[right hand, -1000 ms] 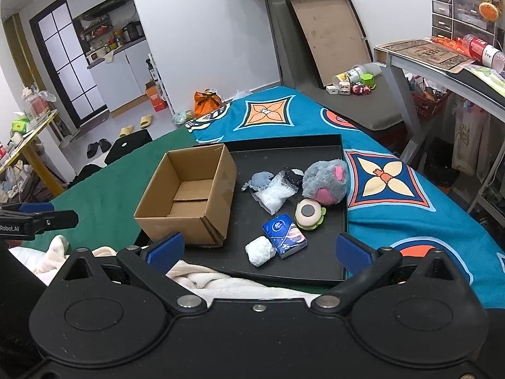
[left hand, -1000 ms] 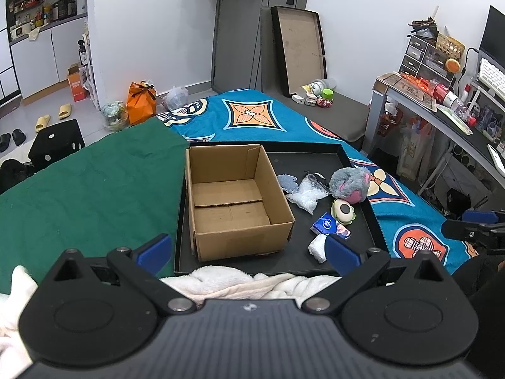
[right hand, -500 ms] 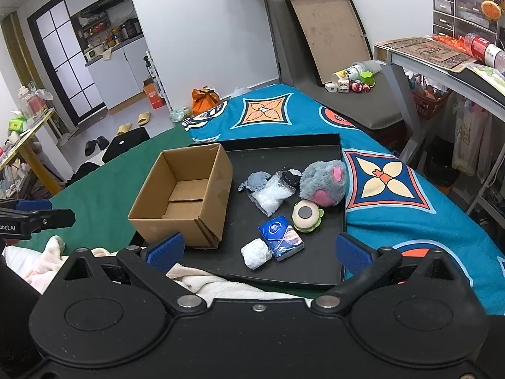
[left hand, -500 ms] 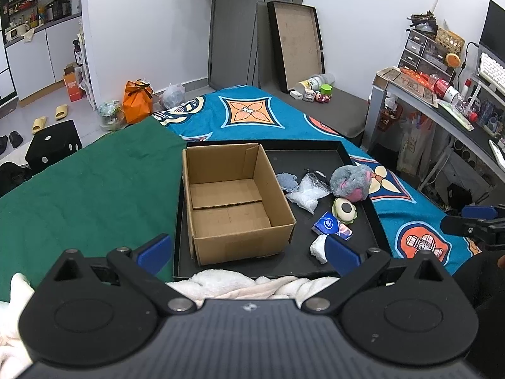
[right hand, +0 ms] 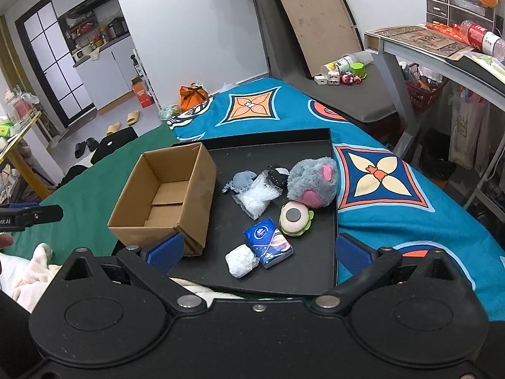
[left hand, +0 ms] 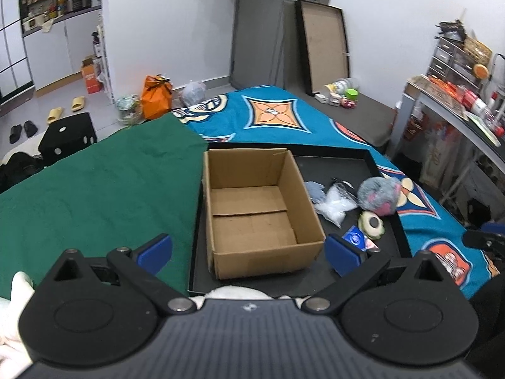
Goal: Organize soft objects
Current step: 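Reach the right tool to the grey plush mouse and grasp it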
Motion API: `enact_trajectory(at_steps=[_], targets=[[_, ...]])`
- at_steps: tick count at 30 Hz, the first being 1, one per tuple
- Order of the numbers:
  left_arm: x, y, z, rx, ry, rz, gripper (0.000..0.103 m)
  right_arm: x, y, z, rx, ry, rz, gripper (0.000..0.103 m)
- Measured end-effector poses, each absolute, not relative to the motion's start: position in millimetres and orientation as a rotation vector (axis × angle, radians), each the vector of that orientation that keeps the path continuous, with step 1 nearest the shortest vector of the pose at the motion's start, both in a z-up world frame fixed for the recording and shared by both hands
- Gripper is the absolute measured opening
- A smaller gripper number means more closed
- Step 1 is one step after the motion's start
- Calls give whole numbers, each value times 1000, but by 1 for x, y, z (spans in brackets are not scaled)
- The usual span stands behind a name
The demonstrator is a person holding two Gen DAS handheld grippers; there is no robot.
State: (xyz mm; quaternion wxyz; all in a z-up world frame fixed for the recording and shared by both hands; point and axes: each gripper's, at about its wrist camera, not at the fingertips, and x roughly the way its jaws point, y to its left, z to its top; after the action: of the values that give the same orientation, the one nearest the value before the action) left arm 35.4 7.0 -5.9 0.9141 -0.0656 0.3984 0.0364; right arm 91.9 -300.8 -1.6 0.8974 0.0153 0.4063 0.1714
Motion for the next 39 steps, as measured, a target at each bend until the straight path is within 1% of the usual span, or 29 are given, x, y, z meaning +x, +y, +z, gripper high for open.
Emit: enact_trajectory(at_steps=[23, 24, 26, 30, 32, 39], targets=[[85, 18, -52, -113, 854, 186, 100, 141, -328, -39, 106, 804, 283, 103], [88, 18, -55, -112, 853, 189, 100, 143, -330, -42, 119, 805, 278, 102], [91, 18, -60, -114, 847, 201, 100, 149, -333, -48, 146, 814, 268, 99], [100, 26, -72, -152, 848, 232, 91, 163, -337, -60, 168, 831, 243, 97], [105, 29, -78, -170, 852, 249, 88, 168, -338, -65, 176, 834, 232, 94], [122, 27, -98, -158, 879, 270, 78, 195, -338, -77, 220, 848, 211, 93]])
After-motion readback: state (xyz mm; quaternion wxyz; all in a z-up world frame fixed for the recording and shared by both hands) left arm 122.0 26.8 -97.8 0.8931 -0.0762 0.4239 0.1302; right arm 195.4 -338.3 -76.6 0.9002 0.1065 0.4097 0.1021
